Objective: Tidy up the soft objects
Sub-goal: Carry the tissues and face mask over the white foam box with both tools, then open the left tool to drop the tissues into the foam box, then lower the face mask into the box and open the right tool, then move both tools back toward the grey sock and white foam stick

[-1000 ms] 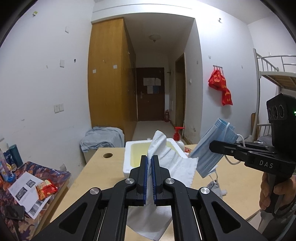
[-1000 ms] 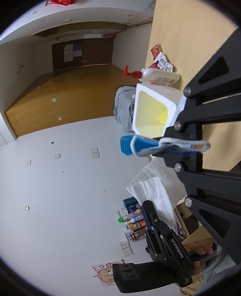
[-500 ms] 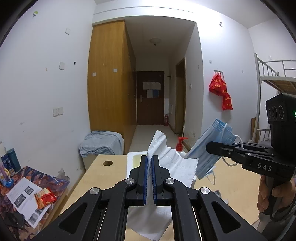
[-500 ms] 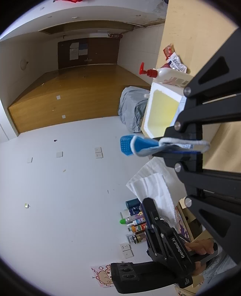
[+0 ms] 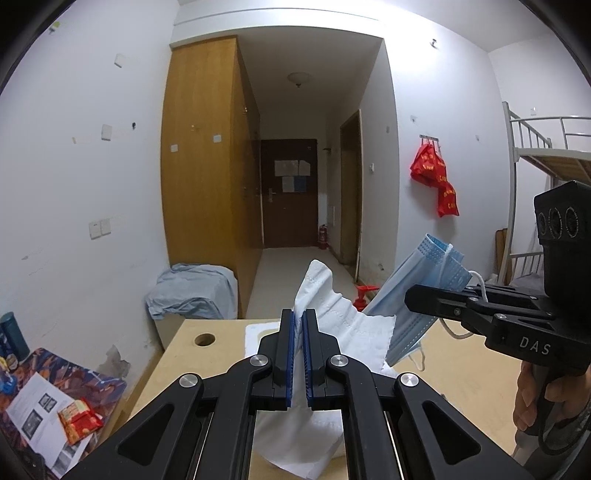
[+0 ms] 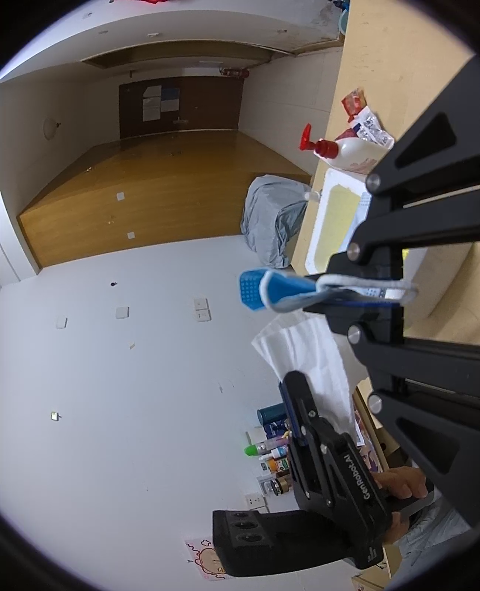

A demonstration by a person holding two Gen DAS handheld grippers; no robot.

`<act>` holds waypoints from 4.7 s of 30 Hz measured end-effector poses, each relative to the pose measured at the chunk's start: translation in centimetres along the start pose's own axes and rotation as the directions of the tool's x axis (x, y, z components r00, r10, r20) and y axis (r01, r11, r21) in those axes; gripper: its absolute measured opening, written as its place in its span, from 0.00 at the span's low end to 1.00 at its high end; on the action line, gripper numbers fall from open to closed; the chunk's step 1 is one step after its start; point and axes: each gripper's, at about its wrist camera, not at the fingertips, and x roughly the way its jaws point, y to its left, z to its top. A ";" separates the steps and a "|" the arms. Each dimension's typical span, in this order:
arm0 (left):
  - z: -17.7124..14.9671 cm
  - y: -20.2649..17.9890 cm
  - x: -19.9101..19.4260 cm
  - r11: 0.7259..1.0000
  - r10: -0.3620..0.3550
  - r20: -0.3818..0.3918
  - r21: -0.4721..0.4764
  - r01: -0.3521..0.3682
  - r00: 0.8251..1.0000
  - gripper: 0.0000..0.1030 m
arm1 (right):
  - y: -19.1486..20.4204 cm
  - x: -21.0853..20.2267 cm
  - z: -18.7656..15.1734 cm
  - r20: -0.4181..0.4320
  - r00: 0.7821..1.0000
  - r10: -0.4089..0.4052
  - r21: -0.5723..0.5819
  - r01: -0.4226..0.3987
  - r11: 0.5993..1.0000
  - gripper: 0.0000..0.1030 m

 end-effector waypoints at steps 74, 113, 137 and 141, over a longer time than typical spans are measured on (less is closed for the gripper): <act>-3.6 6.9 5.0 0.988 0.153 -0.053 -0.017 -0.154 0.987 1.00 | -0.6 9.3 -0.3 -0.129 0.991 -0.023 0.047 0.029 0.998 0.08; -3.3 4.3 2.0 0.995 0.098 -0.032 -0.013 -0.098 0.995 1.00 | 0.2 3.0 -1.1 -0.085 0.980 -0.178 0.029 0.181 0.983 0.90; -3.2 -6.6 2.3 0.970 -0.233 -0.047 0.054 0.236 0.971 1.00 | -3.4 -9.5 -3.9 -0.012 0.882 -0.470 0.154 0.466 0.871 1.00; -3.4 -8.2 2.0 0.961 -0.266 -0.048 0.070 0.269 0.963 1.00 | -3.8 -10.7 -4.5 -0.008 0.865 -0.501 0.164 0.496 0.853 1.00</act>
